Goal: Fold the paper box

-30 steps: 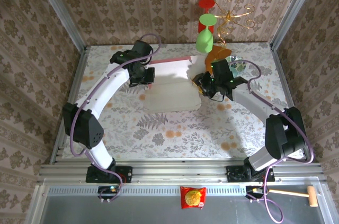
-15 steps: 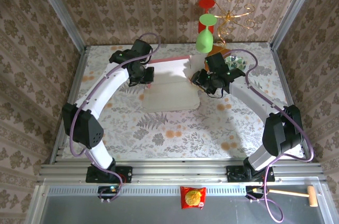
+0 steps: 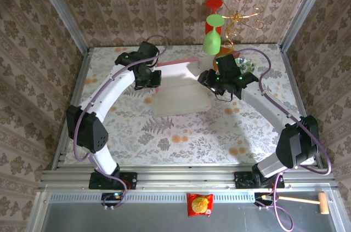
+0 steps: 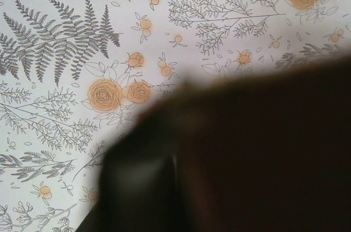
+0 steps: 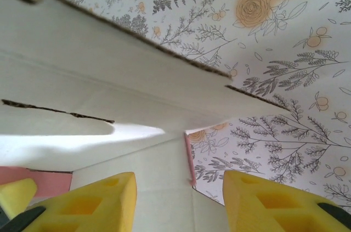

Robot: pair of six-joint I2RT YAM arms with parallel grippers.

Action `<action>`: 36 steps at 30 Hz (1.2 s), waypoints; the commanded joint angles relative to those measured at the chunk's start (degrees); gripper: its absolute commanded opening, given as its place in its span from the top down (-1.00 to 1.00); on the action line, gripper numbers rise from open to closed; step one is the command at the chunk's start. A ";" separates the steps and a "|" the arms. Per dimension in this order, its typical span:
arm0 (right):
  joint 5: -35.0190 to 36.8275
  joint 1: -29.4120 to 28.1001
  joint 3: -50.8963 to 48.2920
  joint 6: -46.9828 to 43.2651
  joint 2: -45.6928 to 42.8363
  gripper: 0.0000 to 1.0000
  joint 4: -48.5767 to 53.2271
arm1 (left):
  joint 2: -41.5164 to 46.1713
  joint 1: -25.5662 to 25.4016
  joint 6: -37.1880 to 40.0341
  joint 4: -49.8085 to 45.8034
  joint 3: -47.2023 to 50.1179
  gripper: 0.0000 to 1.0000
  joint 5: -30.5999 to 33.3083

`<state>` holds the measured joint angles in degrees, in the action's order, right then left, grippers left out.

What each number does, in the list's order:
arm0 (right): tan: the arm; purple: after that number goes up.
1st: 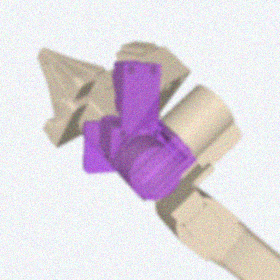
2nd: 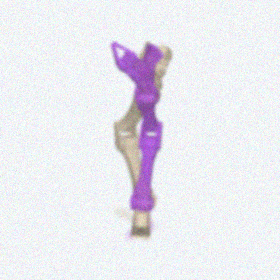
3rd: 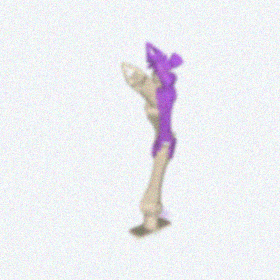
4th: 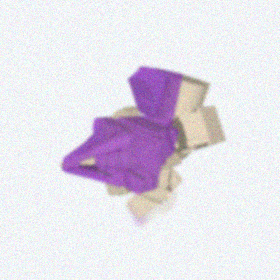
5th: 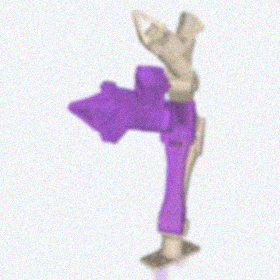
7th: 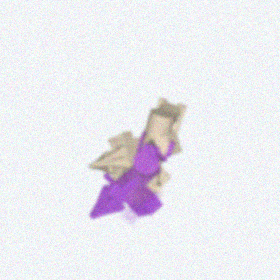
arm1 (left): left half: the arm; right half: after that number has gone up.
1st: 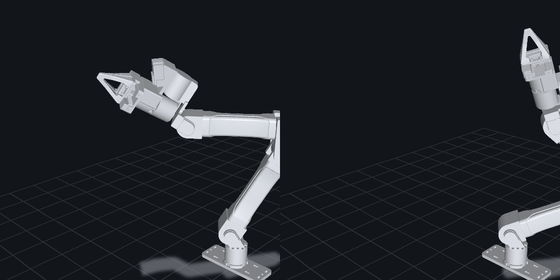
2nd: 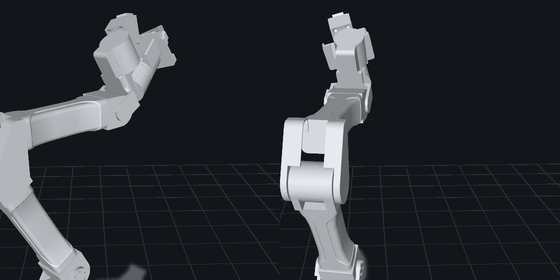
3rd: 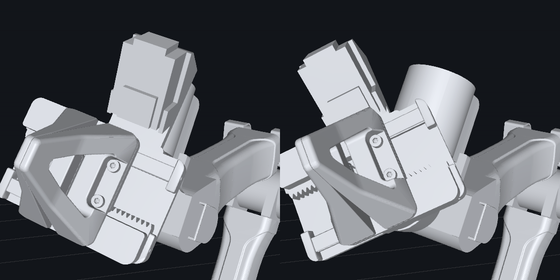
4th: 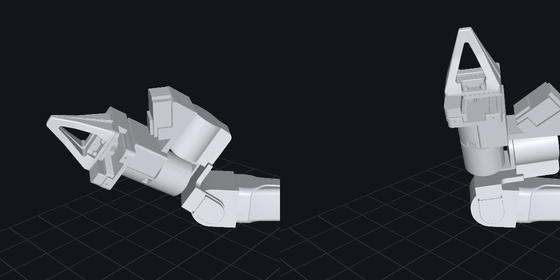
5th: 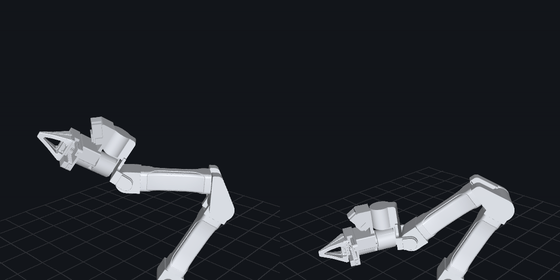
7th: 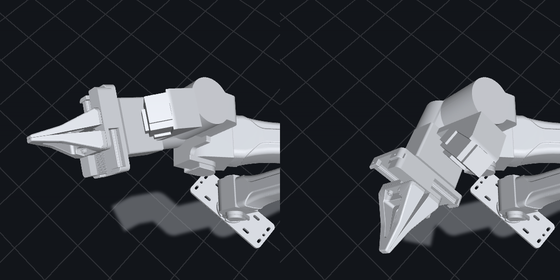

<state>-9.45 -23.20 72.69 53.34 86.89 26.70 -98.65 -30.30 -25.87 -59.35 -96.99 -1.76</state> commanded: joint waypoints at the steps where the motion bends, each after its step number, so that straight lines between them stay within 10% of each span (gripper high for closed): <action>1: -0.89 -0.06 -0.57 0.66 0.86 0.08 -1.27 | -0.49 0.16 0.26 0.02 -1.93 1.00 -0.88; 36: -8.21 -0.66 0.33 -1.55 4.58 0.37 -7.90 | -0.93 0.60 0.25 -0.02 -2.51 1.00 -1.76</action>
<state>-15.90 -22.81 72.36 52.25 90.76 18.98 -98.74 -29.93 -25.85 -60.01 -97.08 -2.37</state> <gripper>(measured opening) 0.318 0.063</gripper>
